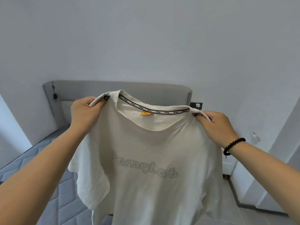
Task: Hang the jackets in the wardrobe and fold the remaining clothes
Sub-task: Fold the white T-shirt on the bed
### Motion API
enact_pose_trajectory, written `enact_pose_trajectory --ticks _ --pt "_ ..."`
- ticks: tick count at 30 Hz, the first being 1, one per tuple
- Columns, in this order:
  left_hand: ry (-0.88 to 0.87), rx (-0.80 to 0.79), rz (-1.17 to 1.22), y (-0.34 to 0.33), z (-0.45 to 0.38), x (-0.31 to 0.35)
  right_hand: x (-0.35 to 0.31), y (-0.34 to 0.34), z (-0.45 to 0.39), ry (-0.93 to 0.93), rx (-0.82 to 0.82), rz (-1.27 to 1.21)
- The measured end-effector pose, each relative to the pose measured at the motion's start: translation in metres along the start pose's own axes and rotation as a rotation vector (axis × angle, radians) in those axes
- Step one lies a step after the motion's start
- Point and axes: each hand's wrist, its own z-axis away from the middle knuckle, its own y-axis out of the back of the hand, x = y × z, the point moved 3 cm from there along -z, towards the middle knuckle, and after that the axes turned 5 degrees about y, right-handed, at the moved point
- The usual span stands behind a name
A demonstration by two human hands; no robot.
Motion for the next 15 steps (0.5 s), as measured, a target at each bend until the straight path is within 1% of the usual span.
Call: enact_pose_trajectory --ticks 4,7,11,15 --pt "0.051 -0.051 -0.171 -0.027 -0.017 -0.05 0.045 -0.053 -0.024 -0.025 -0.097 0.001" --pt "0.123 -0.058 -0.331 -0.061 -0.039 -0.095 0.092 -0.097 -0.053 -0.054 -0.172 0.004" --pt "0.182 -0.078 -0.535 -0.137 -0.078 -0.167 0.174 -0.172 -0.111 -0.119 -0.288 0.023" --pt "0.26 -0.13 -0.727 -0.231 -0.132 -0.255 0.283 -0.268 -0.181 -0.203 -0.401 0.04"
